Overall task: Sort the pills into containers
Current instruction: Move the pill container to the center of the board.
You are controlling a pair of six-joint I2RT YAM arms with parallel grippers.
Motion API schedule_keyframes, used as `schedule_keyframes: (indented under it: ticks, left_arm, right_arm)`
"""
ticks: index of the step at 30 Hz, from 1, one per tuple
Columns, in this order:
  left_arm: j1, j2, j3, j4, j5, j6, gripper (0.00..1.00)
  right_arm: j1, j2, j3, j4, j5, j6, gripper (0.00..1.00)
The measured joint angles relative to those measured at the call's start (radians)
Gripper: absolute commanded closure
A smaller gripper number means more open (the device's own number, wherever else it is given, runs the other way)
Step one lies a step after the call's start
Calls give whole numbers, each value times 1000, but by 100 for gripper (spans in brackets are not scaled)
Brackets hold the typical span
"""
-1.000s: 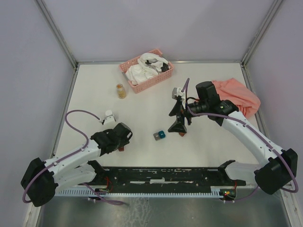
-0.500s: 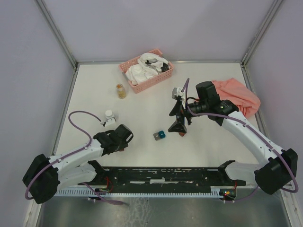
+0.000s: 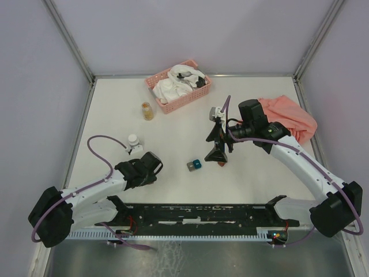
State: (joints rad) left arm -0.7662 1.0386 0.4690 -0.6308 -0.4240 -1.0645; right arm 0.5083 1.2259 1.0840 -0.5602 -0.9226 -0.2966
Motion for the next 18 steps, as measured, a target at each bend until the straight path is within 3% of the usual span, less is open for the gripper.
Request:
schedule_keyframes:
  ticks: [5,18]
  left_arm:
    - [-3,3,1,29,45,48,77]
    - [-121,191,140,133,136,206,78]
  right_arm:
    - [0,0,0,-2,0,0,1]
    - [0,0,0,-2,5,-5,1]
